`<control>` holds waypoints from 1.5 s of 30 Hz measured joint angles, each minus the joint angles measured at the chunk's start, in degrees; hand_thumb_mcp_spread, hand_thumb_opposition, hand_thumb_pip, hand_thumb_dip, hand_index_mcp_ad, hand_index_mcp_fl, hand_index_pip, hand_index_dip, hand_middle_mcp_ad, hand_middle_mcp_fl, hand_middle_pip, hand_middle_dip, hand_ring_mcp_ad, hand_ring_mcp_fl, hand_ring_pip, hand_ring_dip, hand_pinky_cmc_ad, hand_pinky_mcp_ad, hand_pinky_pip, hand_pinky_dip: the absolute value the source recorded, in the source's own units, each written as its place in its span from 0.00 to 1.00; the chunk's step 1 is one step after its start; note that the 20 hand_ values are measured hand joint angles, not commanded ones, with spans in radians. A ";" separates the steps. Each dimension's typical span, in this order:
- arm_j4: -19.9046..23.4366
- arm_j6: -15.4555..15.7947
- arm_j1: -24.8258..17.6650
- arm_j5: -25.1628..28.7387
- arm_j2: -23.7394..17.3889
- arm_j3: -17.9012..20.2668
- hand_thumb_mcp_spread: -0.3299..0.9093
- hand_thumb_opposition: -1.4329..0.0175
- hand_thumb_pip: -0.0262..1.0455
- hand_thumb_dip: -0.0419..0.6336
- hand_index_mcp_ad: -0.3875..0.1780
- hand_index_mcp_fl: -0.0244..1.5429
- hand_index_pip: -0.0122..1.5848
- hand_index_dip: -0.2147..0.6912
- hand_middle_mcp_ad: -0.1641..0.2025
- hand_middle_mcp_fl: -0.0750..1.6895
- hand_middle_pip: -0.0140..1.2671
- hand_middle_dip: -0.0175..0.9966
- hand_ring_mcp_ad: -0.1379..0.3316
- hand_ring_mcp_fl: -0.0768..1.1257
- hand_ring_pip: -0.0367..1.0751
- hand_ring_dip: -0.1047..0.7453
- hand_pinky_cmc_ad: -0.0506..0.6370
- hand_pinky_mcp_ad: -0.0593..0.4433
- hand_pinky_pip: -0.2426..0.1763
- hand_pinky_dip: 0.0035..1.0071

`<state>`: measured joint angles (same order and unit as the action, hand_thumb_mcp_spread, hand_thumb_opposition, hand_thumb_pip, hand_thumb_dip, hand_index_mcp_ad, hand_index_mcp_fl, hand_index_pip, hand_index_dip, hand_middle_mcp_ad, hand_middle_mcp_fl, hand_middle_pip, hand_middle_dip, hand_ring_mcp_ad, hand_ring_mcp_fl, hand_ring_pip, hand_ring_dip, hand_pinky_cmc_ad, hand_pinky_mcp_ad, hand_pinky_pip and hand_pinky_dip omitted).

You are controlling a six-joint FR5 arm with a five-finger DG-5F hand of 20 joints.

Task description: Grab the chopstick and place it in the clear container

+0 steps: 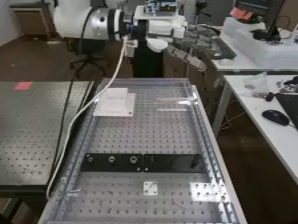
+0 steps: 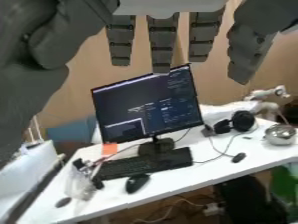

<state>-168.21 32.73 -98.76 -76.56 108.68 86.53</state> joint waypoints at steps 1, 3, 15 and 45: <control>-0.85 1.75 0.29 0.11 -0.38 -0.05 0.35 0.47 0.29 0.08 0.41 0.08 0.06 0.39 0.64 0.10 0.12 0.19 0.67 0.08 0.10 0.16 0.97 0.93 0.12 0.16; -3.52 6.20 1.14 0.01 -1.10 -0.56 0.35 0.47 0.29 0.08 0.41 0.09 0.06 0.37 0.64 0.10 0.12 0.18 0.67 0.08 0.10 0.16 0.98 0.93 0.12 0.16; -15.30 18.90 9.17 -3.20 -3.99 -3.68 0.37 0.47 0.31 0.08 0.41 0.09 0.06 0.35 0.65 0.10 0.12 0.15 0.69 0.07 0.10 0.14 0.98 0.93 0.09 0.14; -14.55 7.65 8.51 -2.47 -0.72 -9.86 0.38 0.50 0.29 0.09 0.41 0.08 0.06 0.35 0.65 0.10 0.13 0.15 0.70 0.07 0.11 0.14 1.00 0.94 0.09 0.14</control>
<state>-182.76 40.38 -90.25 -79.03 107.95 76.67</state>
